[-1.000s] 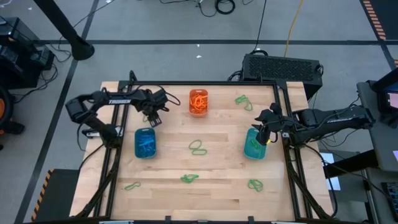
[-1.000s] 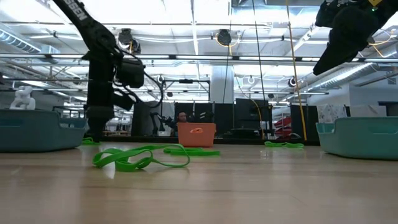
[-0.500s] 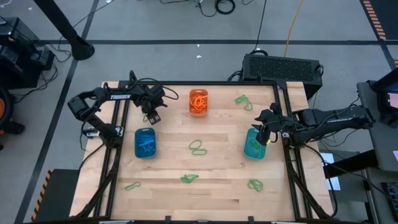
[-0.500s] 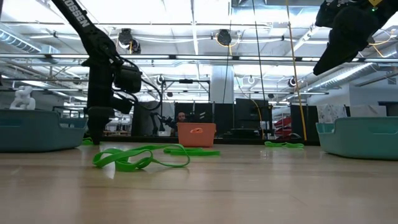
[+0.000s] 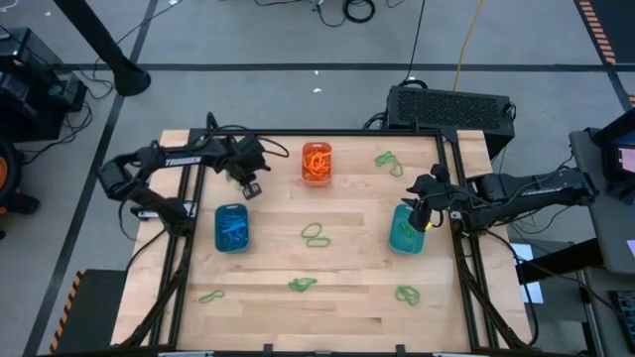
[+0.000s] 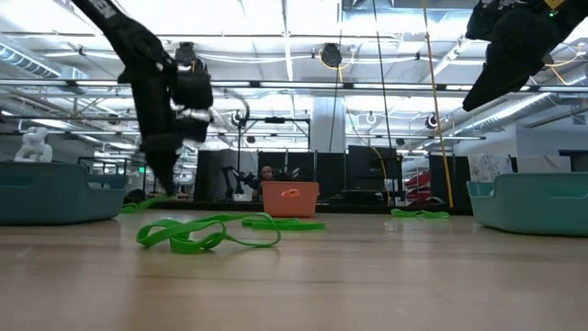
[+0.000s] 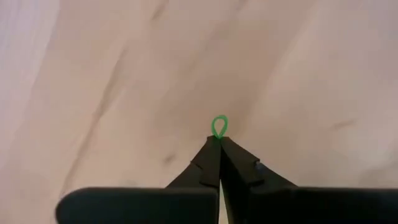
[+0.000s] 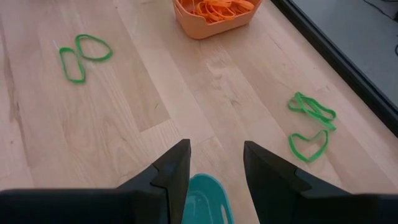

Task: Sort rubber bands into baskets
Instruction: Put the green rubber band into the green bin

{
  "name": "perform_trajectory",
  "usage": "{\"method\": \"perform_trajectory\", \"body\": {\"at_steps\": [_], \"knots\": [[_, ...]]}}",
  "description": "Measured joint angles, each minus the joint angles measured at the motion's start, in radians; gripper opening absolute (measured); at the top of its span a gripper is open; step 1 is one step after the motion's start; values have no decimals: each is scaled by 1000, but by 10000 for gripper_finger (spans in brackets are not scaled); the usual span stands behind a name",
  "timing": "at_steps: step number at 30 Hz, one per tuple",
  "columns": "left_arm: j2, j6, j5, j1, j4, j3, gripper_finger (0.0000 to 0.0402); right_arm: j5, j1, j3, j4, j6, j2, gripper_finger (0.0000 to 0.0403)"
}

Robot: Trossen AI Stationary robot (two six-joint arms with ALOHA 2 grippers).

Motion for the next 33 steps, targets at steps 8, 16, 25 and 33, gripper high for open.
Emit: {"method": "perform_trajectory", "body": {"at_steps": [8,16,25,33], "knots": [[-96,-166,224,-193,346,1,1,2,0,0,1,0,0,141],[23,-281,239,-445,912,2,1,3,0,0,6,0,0,141],[352,-325,228,-570,1299,151,0,5,0,0,15,4,0,141],[665,-317,254,-594,1313,497,0,5,0,0,21,8,0,141]]}}
